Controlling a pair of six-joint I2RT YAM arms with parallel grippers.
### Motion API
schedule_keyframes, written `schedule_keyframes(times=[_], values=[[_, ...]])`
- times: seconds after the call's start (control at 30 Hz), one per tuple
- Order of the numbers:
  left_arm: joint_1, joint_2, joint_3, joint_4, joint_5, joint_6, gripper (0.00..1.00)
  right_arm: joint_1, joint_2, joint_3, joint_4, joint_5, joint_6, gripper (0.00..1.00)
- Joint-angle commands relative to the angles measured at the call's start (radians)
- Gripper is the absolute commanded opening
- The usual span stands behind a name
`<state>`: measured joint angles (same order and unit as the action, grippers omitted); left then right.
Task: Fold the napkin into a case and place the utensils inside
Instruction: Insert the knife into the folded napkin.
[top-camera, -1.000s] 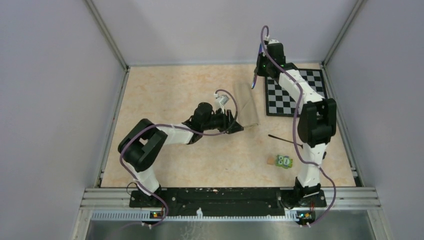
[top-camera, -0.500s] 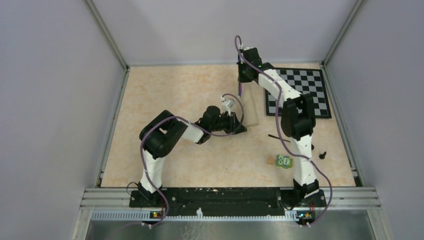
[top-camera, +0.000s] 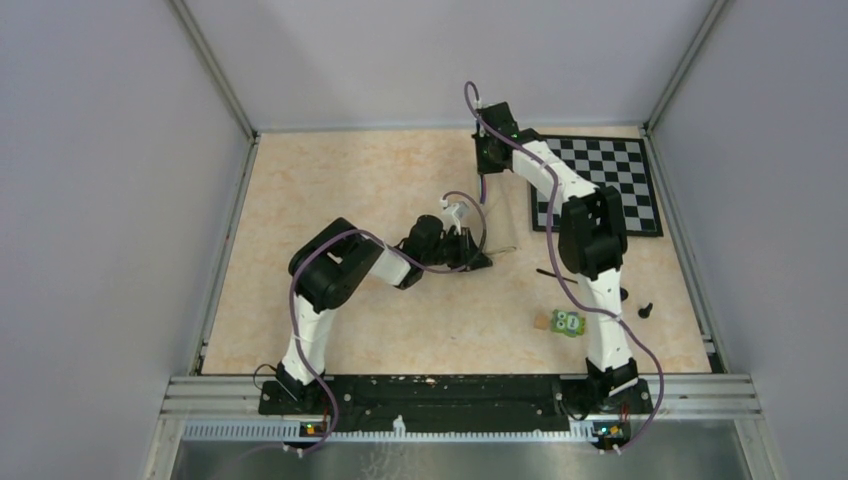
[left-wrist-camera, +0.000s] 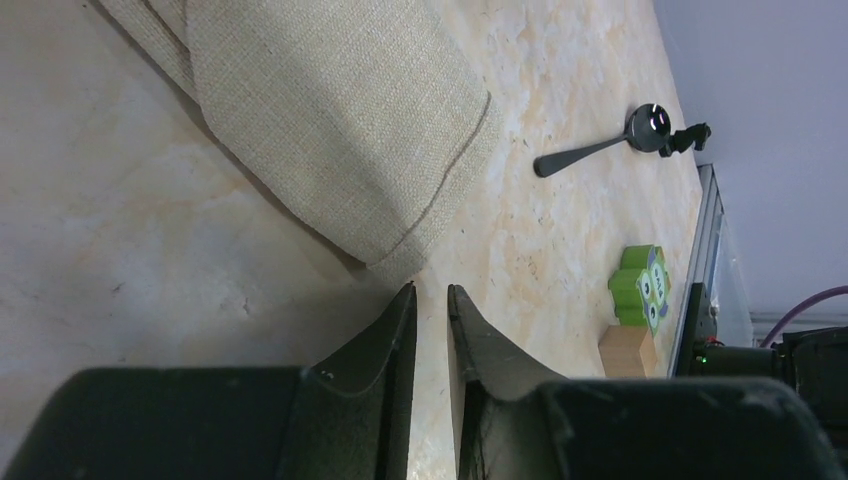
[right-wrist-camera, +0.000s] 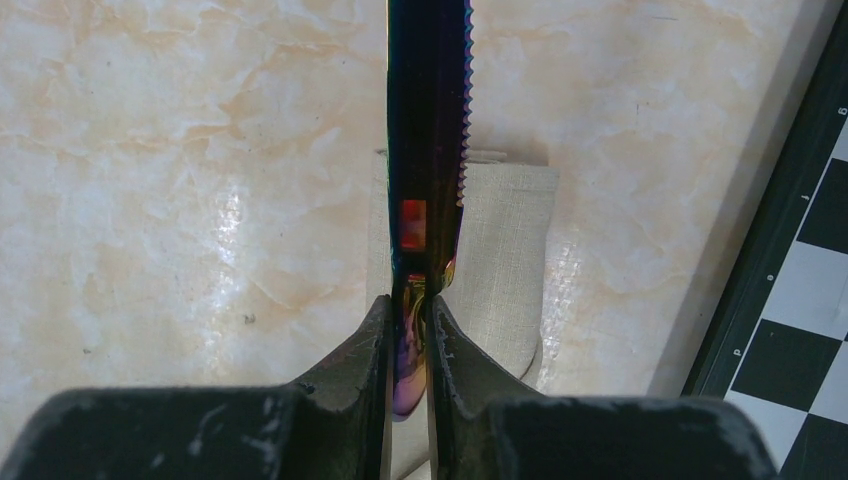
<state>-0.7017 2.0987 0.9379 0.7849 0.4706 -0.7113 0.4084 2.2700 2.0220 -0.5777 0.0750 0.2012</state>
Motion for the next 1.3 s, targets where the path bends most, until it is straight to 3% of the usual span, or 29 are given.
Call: schedule_keyframes(times=[0.0, 1.27], values=[[0.016, 0.047, 0.018, 0.003, -0.020, -0.037, 0.23, 0.010, -0.023, -0.019, -0.006, 0.026, -0.004, 0.00], [0.053, 0.088, 0.044, -0.037, -0.027, -0.088, 0.22, 0.042, -0.187, -0.271, -0.092, -0.067, 0.030, 0.00]])
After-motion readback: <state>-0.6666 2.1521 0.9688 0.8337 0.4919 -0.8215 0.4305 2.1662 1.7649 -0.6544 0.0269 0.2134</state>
